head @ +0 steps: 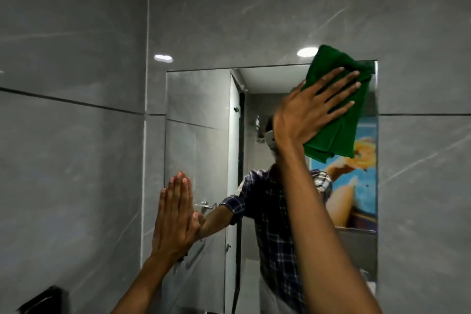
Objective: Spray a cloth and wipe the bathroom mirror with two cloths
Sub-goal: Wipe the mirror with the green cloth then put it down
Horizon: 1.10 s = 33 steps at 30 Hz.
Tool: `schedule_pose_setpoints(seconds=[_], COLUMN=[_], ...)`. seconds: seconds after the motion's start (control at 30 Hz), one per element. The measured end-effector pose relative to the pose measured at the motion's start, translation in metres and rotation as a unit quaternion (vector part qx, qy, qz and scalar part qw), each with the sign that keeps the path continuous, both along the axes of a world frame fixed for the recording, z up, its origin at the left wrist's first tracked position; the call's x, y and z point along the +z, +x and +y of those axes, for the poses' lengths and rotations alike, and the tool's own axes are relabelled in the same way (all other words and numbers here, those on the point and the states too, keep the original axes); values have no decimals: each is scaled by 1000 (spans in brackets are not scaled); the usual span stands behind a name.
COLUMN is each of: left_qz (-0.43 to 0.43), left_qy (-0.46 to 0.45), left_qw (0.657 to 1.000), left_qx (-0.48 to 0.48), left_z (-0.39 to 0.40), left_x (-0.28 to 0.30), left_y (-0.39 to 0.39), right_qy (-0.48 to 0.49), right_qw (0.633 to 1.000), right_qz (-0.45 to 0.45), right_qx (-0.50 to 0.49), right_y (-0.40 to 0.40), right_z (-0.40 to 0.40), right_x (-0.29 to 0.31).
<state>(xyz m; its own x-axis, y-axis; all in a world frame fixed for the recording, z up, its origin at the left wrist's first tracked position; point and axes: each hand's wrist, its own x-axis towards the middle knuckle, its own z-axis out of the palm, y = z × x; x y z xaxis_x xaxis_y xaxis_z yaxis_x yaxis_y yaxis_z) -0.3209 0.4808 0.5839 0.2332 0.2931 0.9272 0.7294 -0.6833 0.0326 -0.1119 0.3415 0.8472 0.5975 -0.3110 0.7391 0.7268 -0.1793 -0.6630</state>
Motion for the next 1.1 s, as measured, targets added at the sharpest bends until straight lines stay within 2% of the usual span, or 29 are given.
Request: schedule_pose_setpoints(seconds=[0.2, 0.3, 0.37, 0.43, 0.53, 0.6, 0.67, 0.73, 0.9, 1.03, 1.1], left_qz=[-16, -97, -114, -60, -17, -5, 5, 6, -1, -9, -12], left_qy=[20, 36, 82, 98, 54, 25, 15, 8, 8, 25, 34], left_qw=[999, 993, 988, 993, 998, 1000, 1000, 1000, 1000, 999, 999], left_qx=[-25, -59, -62, -40, -7, 5, 13, 21, 23, 22, 17], left_z=[-5, -9, -13, -11, -5, -3, -1, 1, 2, 1, -1], left_x=[-1, 3, 7, 6, 1, 1, 2, 1, -2, -1, 0], left_y=[-1, -4, -5, -5, 0, -1, -1, -2, 0, 4, 5], right_qy=[-58, -118, -159, -197, -267, -297, -302, -281, -189, -91, -85], right_qw=[978, 952, 933, 905, 847, 828, 839, 874, 962, 992, 993], right_qz=[-162, -230, -277, -338, -431, -454, -438, -390, -194, -81, -78], right_qx=[116, 163, 167, 166, 158, 144, 116, 71, 22, 19, 29], right_y=[-145, -187, -190, -178, -143, -108, -61, -8, 94, 74, 43], right_z=[84, 110, 118, 114, 97, 77, 49, 15, -59, -43, -20], right_x=[-15, -31, -41, -50, -68, -80, -90, -101, -165, -195, -197])
